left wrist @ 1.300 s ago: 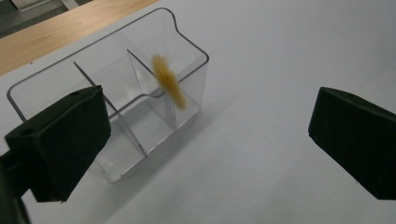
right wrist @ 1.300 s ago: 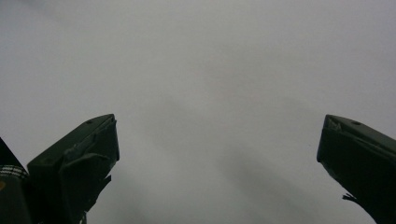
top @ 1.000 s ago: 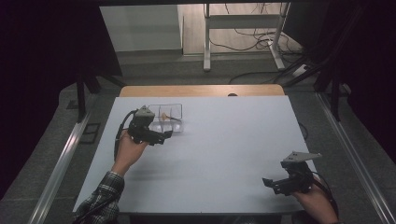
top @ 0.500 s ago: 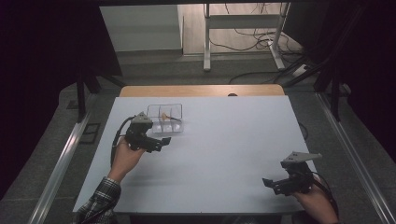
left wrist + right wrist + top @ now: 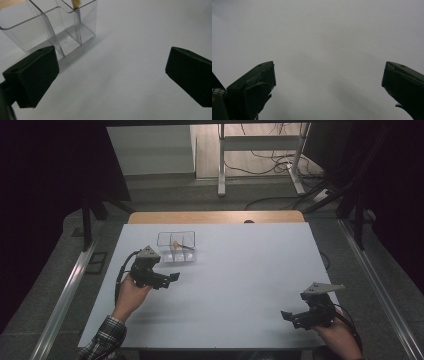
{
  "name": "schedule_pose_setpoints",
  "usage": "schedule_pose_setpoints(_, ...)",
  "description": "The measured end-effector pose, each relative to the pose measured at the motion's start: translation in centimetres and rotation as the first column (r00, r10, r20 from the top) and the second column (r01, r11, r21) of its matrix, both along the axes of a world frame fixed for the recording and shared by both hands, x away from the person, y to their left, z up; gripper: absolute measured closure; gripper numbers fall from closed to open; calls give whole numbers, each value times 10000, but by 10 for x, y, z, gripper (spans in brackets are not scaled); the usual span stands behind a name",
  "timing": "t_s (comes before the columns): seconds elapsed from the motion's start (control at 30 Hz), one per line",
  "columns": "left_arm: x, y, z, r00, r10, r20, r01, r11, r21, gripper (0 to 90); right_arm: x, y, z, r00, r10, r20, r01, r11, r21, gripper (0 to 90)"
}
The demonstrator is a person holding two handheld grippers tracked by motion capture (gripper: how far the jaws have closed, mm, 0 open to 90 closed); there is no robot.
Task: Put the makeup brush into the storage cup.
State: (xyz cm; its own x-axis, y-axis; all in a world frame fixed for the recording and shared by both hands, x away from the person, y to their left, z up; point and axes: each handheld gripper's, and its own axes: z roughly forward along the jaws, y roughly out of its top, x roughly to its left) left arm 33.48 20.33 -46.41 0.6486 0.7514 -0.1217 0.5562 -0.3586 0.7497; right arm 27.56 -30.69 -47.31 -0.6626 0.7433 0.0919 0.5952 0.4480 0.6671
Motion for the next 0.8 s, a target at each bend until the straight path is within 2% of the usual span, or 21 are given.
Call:
schedule_pose_setpoints(0.17, -5, 0, -2, 10000, 18, -31, -18, 10000, -39, 0, 0, 0, 0, 10000, 16, -7, -16, 10000, 27, 0)
schedule_pose_setpoints(0.4, -13, 1, -5, 10000, -37, -74, 38, 9999, 162, 0, 0, 0, 0, 10000, 21, -11, -21, 10000, 26, 0)
schedule_pose_setpoints(0.8, -29, 4, -8, 10000, -21, -87, 22, 9999, 137, 0, 0, 0, 0, 10000, 27, -6, -27, 10000, 19, 0)
